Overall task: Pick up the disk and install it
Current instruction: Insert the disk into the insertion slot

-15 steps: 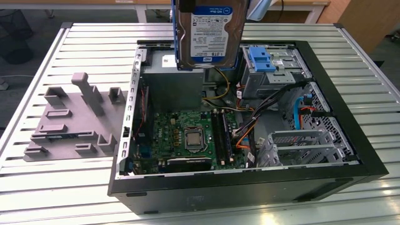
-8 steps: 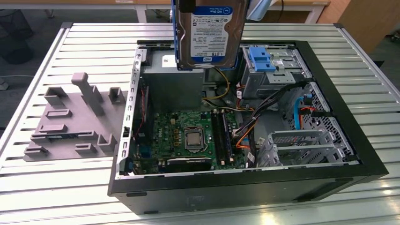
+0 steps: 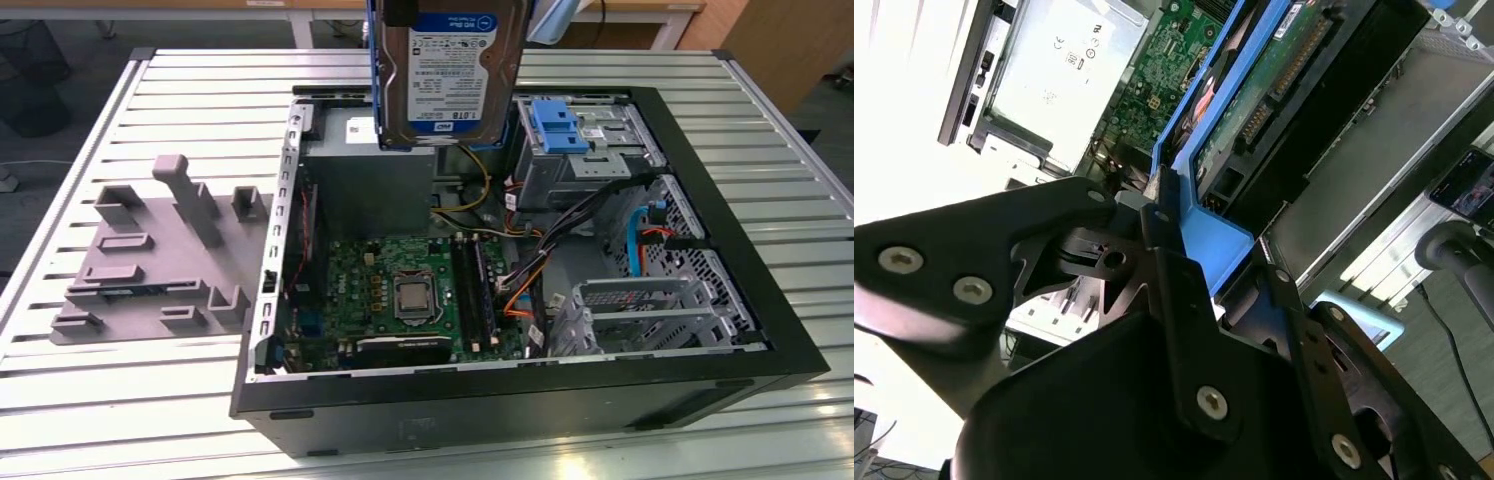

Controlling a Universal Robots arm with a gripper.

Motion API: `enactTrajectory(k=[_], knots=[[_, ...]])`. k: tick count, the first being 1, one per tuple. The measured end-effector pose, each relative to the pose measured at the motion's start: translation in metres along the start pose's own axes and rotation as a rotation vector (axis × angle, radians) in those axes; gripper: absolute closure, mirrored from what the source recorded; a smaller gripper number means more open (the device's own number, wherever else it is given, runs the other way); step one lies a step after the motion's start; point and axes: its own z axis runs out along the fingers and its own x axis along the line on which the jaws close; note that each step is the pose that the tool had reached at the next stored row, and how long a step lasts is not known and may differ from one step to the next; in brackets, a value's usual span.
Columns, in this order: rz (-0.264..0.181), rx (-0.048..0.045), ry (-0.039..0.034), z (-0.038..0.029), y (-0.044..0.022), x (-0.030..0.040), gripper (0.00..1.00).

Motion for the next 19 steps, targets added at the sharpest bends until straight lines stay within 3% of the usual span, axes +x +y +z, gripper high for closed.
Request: enactTrajectory(k=[5,8,19], knots=[[0.0,0.0,0.0001,0.0,-0.0002,0.001,0.63],[0.0,0.0,0.0001,0.0003,-0.0002,0.0065,0.63],[0.0,0.0,0.0,0.0025,-0.0007,0.0439,0.63]])
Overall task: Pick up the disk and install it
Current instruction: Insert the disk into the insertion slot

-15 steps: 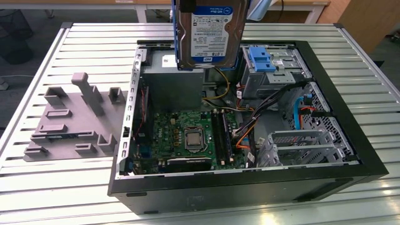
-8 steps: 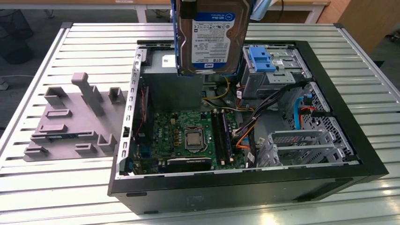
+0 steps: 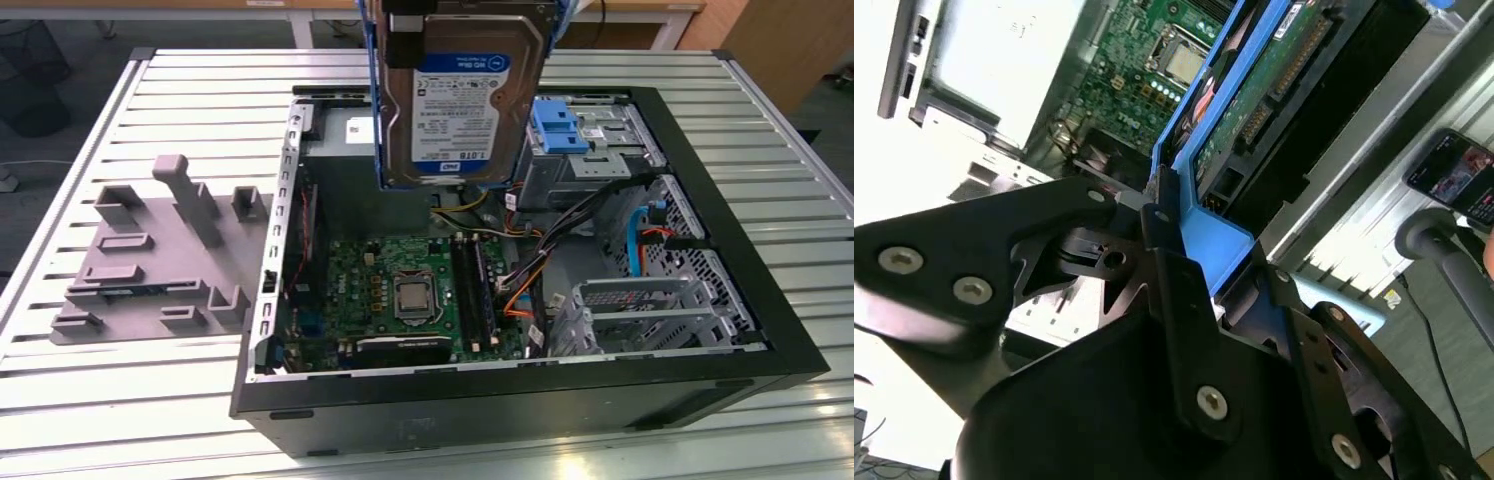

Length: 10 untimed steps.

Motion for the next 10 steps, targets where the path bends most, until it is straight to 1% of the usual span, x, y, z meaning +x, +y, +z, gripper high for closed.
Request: enactTrajectory(k=[2,4,10], knots=[[0.0,0.0,0.0001,0.0005,-0.0002,0.0047,0.63],[0.0,0.0001,-0.0001,0.0013,-0.0023,0.0058,0.63],[0.0,0.0,0.0,0.0037,-0.0163,0.0057,0.63]])
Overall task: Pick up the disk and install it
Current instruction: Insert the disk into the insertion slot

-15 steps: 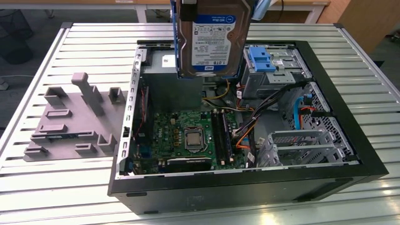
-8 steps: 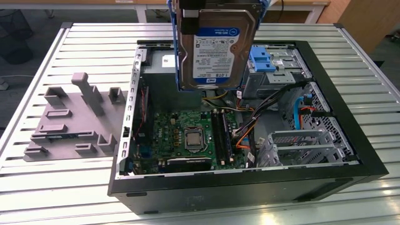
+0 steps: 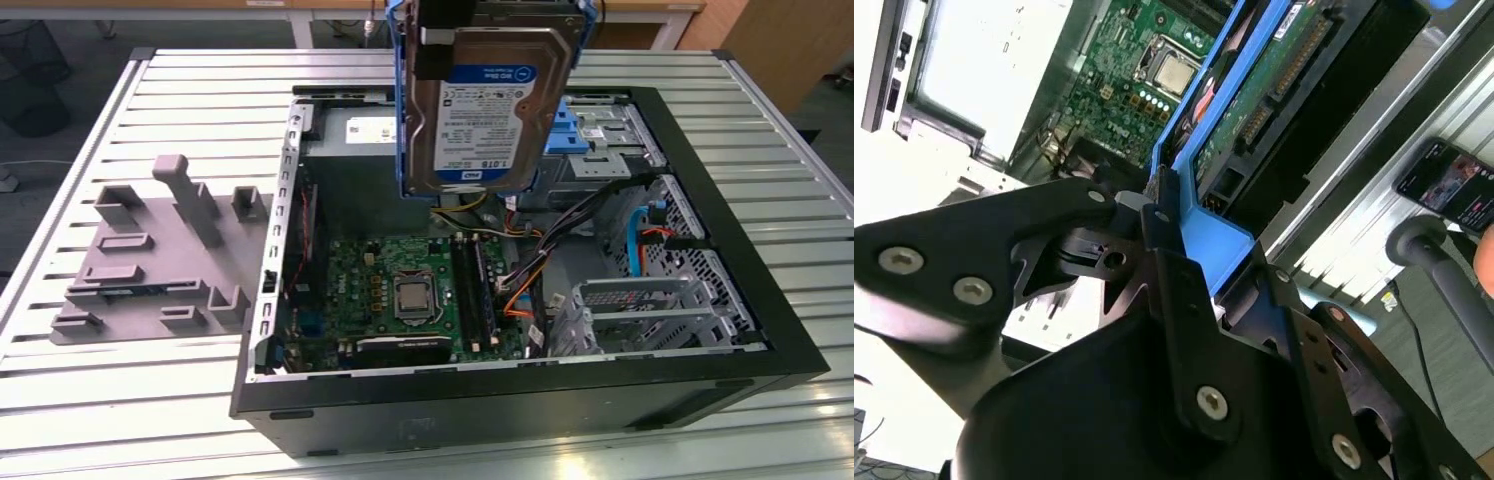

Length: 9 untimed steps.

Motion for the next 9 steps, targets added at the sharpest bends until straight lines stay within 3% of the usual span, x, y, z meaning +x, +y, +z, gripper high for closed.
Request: enactTrajectory(k=[9], knots=[[0.0,0.0,0.0,0.0001,-0.0006,0.0,0.63]])
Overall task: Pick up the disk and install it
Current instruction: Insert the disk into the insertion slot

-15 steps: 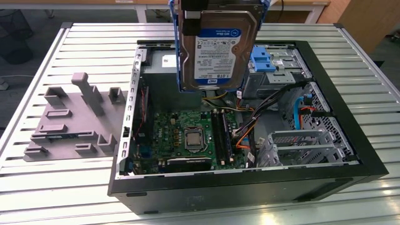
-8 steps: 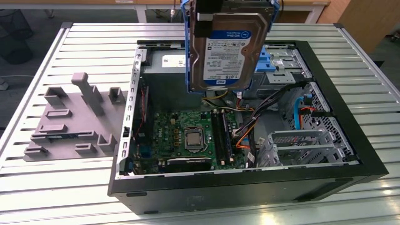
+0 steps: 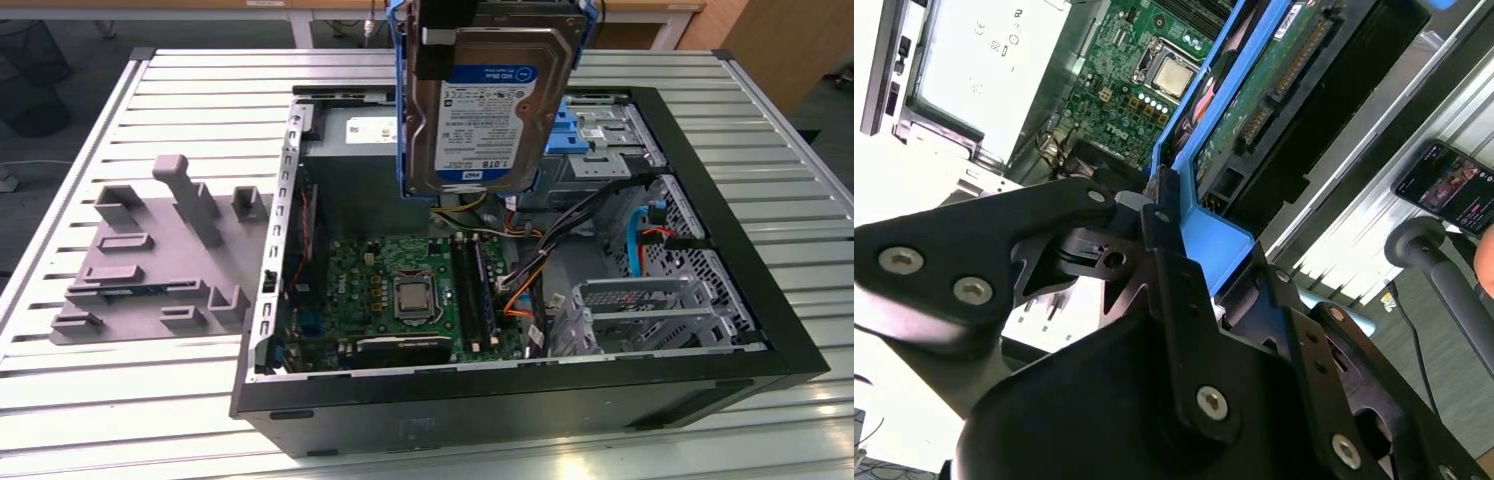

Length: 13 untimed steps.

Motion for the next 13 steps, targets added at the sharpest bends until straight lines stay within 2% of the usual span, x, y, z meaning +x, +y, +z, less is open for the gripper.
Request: enactTrajectory(k=[4,13], knots=[[0.0,0.0,0.0,0.0002,-0.0001,0.0017,0.63],[0.0,0.0,0.0001,0.0007,-0.0002,0.0114,0.63]])
